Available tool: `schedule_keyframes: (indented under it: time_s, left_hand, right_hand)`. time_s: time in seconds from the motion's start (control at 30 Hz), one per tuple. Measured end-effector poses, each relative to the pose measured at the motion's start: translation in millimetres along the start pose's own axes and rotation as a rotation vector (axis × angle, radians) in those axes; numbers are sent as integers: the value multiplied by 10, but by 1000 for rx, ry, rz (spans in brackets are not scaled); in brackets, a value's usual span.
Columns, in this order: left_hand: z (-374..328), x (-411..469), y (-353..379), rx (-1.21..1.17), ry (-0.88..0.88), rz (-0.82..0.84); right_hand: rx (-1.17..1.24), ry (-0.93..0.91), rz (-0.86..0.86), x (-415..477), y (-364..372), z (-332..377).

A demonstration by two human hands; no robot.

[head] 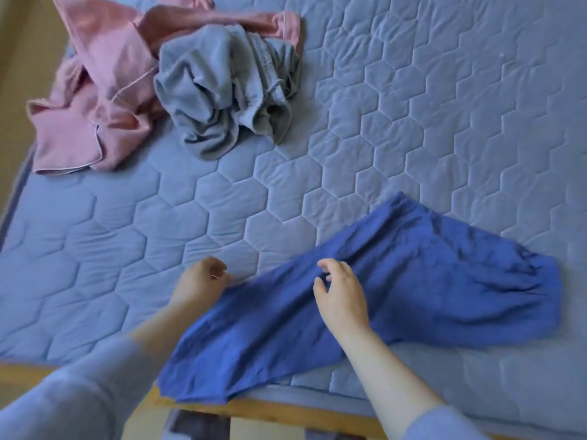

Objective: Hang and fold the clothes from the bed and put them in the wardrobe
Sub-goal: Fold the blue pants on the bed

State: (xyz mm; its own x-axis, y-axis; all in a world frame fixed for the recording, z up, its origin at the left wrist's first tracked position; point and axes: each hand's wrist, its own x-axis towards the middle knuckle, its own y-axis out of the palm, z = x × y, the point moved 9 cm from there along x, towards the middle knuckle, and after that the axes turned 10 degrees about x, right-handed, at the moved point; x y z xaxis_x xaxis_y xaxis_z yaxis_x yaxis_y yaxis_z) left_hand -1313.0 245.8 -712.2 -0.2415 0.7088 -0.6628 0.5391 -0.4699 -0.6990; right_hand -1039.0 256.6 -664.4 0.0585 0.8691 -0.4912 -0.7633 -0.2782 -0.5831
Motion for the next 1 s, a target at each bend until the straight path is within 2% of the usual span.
schedule_keyframes:
  time_s: [0.17,0.27,0.37,0.5,0.6,0.7,0.8,0.9,1.0]
  left_hand:
    - [531,-179,40,37,24,48]
    - [661,-209,12,162,125,-7]
    - [726,-198,-31,243,151,-28]
    - [588,-259,-181,130,261,-99]
    - [448,-415,-224,-49,361,-55]
    - [409,-566,-76,-163,308,142]
    - [386,-663,89,-219,226,271]
    - [399,-599,137,-71,158,190]
    - [340,-528,139,83,153,30]
  right_hand:
    - [-94,-81,161,-128,569,235]
    - [-199,-142,245,-147,844,375]
    - [-288,-168,358,-119,1125,472]
    - [-489,-202,437,-60,1336,492]
    - [-482,-222,409,-100,1252,494]
    - [-410,-283,332,-242,990,495]
    - [-416,-271,379,-467,772,283]
    - [-534,-190,450,-633,599,-122]
    - [-660,-9,537,-689,464,-554]
